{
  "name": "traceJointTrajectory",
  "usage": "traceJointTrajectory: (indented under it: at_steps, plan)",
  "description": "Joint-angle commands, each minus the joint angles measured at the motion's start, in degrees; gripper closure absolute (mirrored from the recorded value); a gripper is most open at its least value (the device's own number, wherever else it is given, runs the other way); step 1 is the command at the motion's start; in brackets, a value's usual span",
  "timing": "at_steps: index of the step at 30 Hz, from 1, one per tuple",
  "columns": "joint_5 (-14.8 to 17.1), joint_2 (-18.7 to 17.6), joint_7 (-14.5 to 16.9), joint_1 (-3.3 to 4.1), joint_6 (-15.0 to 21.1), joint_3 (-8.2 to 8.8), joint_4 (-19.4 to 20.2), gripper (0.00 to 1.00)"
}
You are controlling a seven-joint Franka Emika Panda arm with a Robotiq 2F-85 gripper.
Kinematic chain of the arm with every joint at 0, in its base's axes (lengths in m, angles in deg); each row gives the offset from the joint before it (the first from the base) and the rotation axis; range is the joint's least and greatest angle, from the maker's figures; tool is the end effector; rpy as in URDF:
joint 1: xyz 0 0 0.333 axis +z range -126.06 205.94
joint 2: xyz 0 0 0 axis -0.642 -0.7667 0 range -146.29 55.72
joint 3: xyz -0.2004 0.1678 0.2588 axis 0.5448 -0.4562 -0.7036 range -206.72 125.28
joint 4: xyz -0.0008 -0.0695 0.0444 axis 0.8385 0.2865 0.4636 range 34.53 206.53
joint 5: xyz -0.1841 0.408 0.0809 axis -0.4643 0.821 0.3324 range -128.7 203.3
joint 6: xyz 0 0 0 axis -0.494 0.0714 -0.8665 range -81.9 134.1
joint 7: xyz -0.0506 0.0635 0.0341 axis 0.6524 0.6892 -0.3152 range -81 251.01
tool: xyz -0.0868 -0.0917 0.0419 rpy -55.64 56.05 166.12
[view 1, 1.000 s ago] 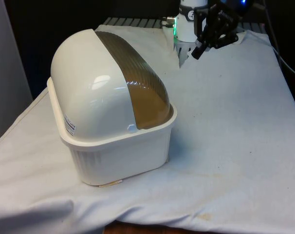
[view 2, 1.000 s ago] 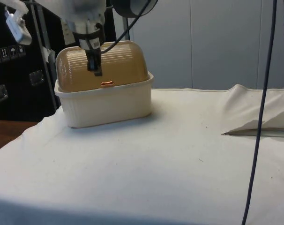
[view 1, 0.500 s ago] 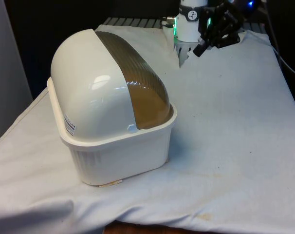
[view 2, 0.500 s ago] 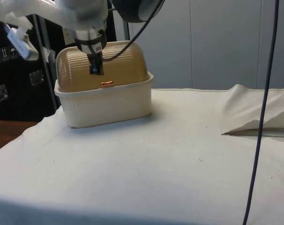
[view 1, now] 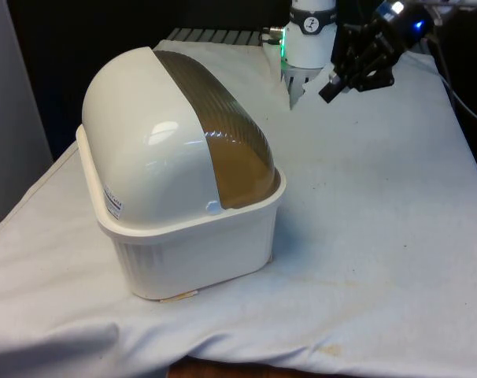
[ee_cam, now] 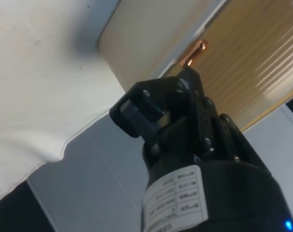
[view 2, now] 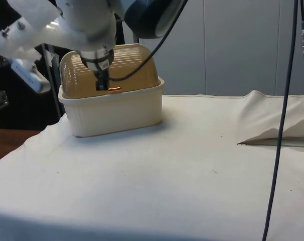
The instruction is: Open the lid, then close it.
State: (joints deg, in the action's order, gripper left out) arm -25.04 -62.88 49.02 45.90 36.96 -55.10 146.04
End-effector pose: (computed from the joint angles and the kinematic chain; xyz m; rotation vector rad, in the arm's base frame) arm 0.6349 0.1584 0.2926 2.2811 0.4496 0.2425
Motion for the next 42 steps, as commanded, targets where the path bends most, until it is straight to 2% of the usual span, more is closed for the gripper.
traceJointTrajectory:
  at_steps: [1,3,4,10,11,12,14,18,19,20,24,26,27,28,29,35,36,37,42]
  plan:
    - [-1.0,-0.7,-0.9,0.06,0.2,0.23,0.0,1.0]
    - [-1.8,-1.4,-1.7,-0.17,0.6,0.34,0.2,1.0]
    - [-1.3,-1.3,-1.4,-0.06,0.1,0.17,0.1,1.0]
    - [-4.1,-3.5,-4.0,-0.57,1.8,1.55,0.7,1.0]
    - [-3.4,-3.5,-3.7,-0.29,0.7,1.43,0.5,1.0]
    - [-4.4,-3.8,-4.4,-0.63,1.9,1.83,0.9,1.0]
    - [-5.6,-4.6,-5.3,-0.8,2.8,2.69,1.1,1.0]
    - [-7.2,-5.8,-6.5,-0.86,3.7,4.01,1.1,1.0]
    - [-6.1,-5.4,-6.0,-0.69,2.8,3.72,1.1,1.0]
    - [-8.0,-6.5,-7.1,-0.86,4.0,4.58,0.8,1.0]
    - [-9.7,-7.6,-8.8,-0.97,4.5,5.61,0.6,1.0]
    - [-10.5,-7.8,-9.3,-1.26,4.9,6.02,0.5,1.0]
    - [-9.9,-7.8,-9.2,-0.86,3.9,5.84,0.5,1.0]
    - [-10.2,-8.0,-9.4,-0.92,4.0,6.07,0.5,1.0]
    - [-11.0,-7.8,-9.7,-1.38,5.3,6.76,0.5,1.0]
    - [-11.1,-7.7,-10.0,-1.43,5.8,7.85,0.7,1.0]
    - [-10.5,-8.0,-9.7,-1.2,4.9,7.79,0.4,1.0]
    - [-11.1,-7.7,-10.0,-1.49,5.9,7.96,0.7,1.0]
    - [-10.8,-7.6,-10.3,-1.55,6.1,8.25,0.9,1.0]
